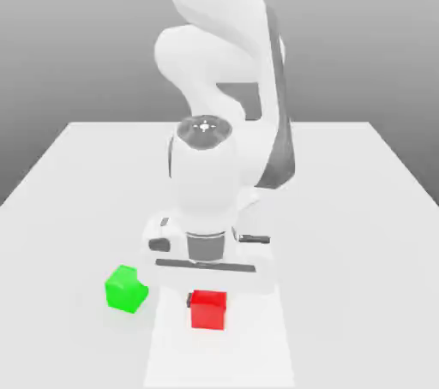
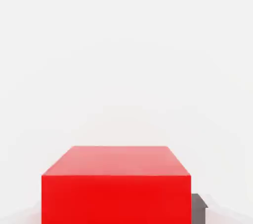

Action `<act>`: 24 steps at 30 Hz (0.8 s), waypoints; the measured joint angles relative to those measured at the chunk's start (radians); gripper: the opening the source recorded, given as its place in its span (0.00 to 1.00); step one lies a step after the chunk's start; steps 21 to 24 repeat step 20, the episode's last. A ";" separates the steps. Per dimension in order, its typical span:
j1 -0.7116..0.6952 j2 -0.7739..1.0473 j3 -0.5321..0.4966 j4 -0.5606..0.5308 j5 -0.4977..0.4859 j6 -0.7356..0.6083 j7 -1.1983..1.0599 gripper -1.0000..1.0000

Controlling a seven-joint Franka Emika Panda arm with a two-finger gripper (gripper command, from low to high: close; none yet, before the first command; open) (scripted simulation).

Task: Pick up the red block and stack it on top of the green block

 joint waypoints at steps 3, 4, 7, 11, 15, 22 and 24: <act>-0.002 -0.106 0.002 -0.015 0.000 -0.091 0.000 0.00; -0.017 -0.139 -0.008 -0.023 -0.005 -0.117 0.018 0.00; -0.128 -0.232 -0.077 -0.051 -0.033 -0.181 0.124 0.00; -0.240 -0.288 -0.139 -0.080 -0.044 -0.206 0.236 0.00; -0.241 -0.165 -0.148 -0.078 0.000 -0.087 0.217 0.00; -0.246 -0.098 -0.135 -0.075 0.032 -0.023 0.195 1.00; -0.246 -0.098 -0.135 -0.075 0.032 -0.023 0.195 1.00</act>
